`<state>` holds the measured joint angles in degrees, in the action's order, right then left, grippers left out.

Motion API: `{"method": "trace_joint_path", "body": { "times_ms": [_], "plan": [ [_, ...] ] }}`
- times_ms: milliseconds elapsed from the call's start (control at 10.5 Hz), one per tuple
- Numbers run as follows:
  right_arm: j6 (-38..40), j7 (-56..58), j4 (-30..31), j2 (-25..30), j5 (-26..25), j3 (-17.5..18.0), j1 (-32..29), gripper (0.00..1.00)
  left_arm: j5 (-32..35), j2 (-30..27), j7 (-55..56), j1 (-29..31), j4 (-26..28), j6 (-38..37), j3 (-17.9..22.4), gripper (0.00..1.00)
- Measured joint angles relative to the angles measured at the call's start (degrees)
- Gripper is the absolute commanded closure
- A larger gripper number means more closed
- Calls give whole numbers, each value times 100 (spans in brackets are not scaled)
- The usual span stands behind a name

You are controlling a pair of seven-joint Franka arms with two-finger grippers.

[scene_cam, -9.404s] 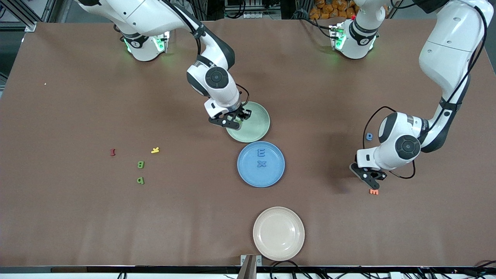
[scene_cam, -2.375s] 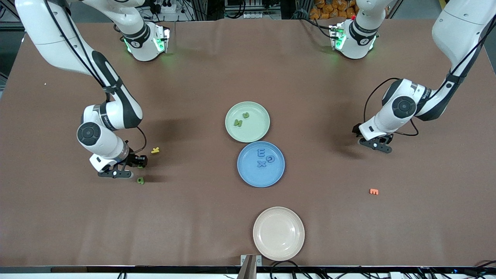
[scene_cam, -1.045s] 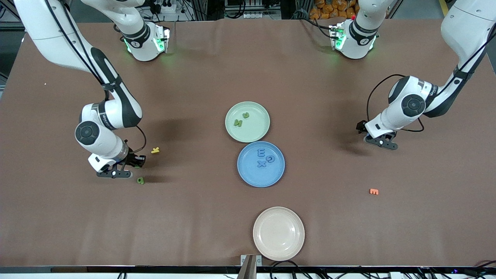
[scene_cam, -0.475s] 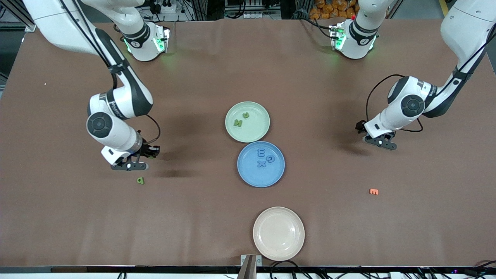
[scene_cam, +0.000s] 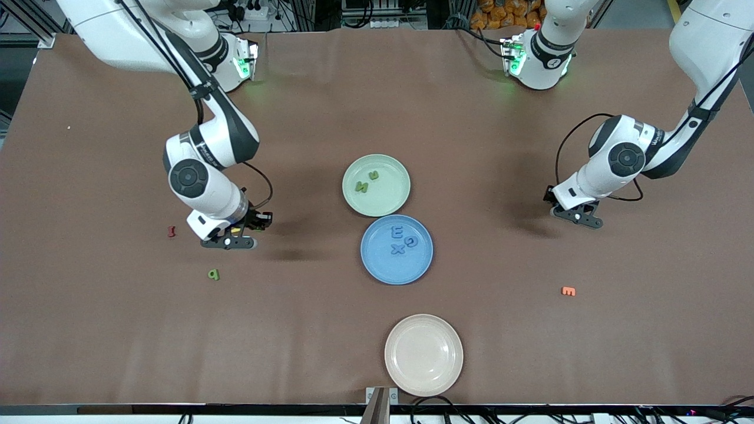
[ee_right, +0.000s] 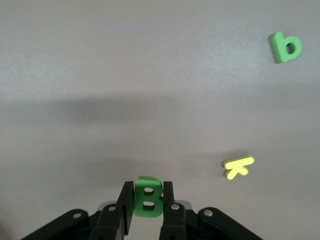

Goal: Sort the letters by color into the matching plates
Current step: 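Grasp the blue a with the left gripper while the right gripper lifts B, then carry the green B to the green plate while the left gripper carries a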

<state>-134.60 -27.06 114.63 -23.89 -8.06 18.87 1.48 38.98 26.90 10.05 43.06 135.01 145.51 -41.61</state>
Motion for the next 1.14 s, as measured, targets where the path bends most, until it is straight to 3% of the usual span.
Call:
{"method": "trace_joint_path", "body": {
  "times_ms": [380, 1140],
  "plan": [
    [3, -1136, 5, -25, 5, 368, 447, 100, 0, 28, 48, -2, 11, 0, -156, 100],
    [-433, -3182, -7, -304, 13, 402, 2051, 100, -14, 39, 1067, -36, -90, 9, -978, 100]
  ]
}}
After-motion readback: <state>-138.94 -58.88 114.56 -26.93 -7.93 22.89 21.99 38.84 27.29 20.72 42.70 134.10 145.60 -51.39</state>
